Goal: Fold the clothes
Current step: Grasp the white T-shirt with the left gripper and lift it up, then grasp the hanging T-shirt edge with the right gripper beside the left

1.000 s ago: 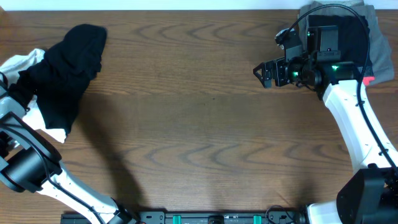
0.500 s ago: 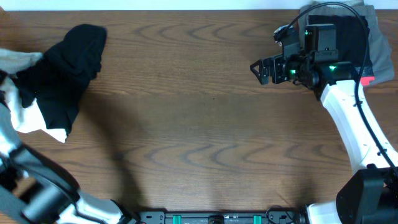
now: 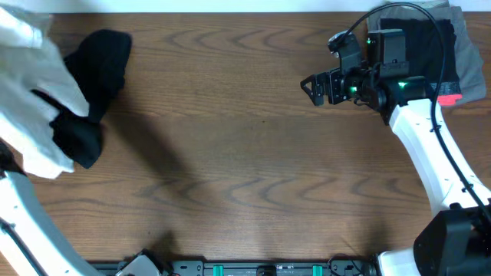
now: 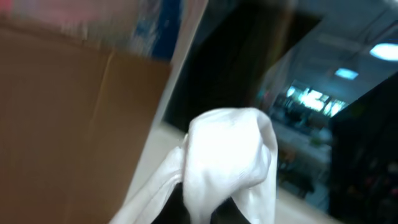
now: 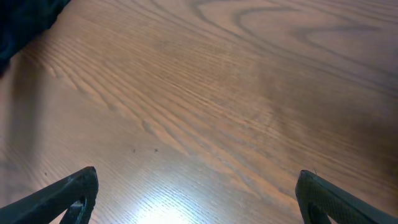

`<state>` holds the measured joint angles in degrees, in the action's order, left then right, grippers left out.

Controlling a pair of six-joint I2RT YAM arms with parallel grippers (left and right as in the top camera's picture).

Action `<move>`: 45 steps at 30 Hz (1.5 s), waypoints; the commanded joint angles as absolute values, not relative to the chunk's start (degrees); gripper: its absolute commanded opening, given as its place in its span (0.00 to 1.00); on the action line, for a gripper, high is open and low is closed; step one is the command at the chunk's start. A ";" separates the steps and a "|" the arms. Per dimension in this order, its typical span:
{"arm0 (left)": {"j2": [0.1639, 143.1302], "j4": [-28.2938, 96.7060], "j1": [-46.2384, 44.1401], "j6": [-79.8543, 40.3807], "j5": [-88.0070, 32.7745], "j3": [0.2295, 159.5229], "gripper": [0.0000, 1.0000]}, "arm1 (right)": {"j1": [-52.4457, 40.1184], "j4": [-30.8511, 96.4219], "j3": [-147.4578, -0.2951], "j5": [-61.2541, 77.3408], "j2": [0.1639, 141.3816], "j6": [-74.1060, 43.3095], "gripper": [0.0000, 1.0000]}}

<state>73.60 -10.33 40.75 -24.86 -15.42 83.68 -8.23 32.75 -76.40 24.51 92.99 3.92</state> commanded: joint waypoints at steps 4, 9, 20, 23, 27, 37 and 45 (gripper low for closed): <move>69.71 -11.29 39.31 -30.70 -23.86 88.97 0.06 | -8.86 32.84 -76.77 25.17 93.14 3.25 0.99; 70.00 -9.47 33.04 -31.62 -31.57 89.23 0.06 | -8.80 32.49 -76.84 27.31 93.10 3.25 0.99; 75.22 0.03 13.96 -29.36 -34.13 89.23 0.06 | -7.35 34.06 -76.90 28.12 87.68 1.72 0.95; 76.77 0.01 9.39 -28.08 -34.06 89.23 0.06 | -7.46 35.05 -76.90 29.26 85.65 1.74 0.95; 78.06 1.21 5.39 -28.10 -34.09 89.23 0.06 | -8.19 34.94 -76.90 33.87 84.99 3.99 0.95; 78.24 11.66 0.95 -28.10 -34.11 89.23 0.06 | -9.54 27.70 -76.90 42.50 85.41 13.58 0.95; 78.24 12.84 -2.50 -25.54 -34.04 89.23 0.06 | -17.45 20.08 -76.90 43.77 87.70 13.78 0.85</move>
<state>78.46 13.21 -1.52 -27.49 -33.28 88.23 -14.50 21.08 -76.40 41.54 85.93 12.58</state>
